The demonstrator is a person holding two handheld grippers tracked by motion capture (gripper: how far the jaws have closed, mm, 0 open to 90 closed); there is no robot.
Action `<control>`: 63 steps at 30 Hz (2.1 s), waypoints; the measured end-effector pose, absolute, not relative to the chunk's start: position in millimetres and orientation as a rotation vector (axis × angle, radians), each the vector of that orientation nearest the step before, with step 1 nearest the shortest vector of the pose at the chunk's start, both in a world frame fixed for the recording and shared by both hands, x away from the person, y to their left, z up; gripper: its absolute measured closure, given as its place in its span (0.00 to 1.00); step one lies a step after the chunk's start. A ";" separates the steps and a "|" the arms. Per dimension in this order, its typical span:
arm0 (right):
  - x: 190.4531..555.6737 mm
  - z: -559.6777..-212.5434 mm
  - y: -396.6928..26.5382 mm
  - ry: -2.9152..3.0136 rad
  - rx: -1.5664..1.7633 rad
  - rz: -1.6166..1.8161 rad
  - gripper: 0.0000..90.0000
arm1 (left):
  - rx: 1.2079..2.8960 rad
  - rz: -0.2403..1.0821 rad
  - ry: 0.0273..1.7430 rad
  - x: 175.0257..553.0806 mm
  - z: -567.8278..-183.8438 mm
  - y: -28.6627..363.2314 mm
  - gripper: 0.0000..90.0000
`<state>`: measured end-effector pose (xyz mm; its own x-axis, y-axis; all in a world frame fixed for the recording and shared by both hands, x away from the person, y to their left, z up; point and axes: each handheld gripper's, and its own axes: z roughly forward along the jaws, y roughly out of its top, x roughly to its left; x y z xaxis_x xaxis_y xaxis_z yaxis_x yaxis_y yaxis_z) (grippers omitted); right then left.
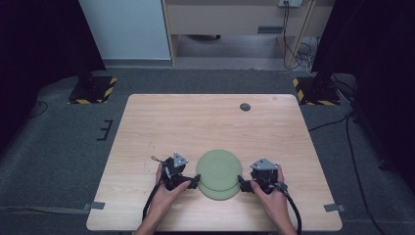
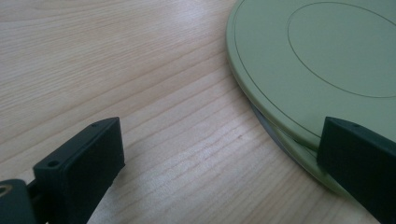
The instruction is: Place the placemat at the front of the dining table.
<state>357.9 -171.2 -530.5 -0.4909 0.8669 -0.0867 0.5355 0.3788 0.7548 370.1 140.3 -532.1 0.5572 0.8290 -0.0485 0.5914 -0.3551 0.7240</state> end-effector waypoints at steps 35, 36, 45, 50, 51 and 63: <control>359.1 -531.9 -168.0 2.173 1.234 0.946 0.01 | 2.066 0.452 1.140 373.0 -533.3 134.7 0.00; 359.2 -532.1 -167.9 2.169 1.235 0.946 0.01 | 2.064 0.455 1.140 373.3 -533.4 134.5 0.00; 352.1 -530.5 -168.5 2.185 1.242 0.948 0.05 | 2.071 0.454 1.130 368.2 -532.0 133.5 0.03; 351.3 -531.0 -163.1 2.171 1.215 0.942 0.04 | 2.092 0.491 1.127 368.4 -530.3 127.7 0.02; 352.2 -531.2 -162.1 2.168 1.211 0.940 0.02 | 2.089 0.490 1.131 368.8 -530.5 127.8 0.01; 356.8 -533.5 -164.7 2.136 1.228 0.952 0.03 | 2.071 0.476 1.141 371.8 -531.2 128.5 0.03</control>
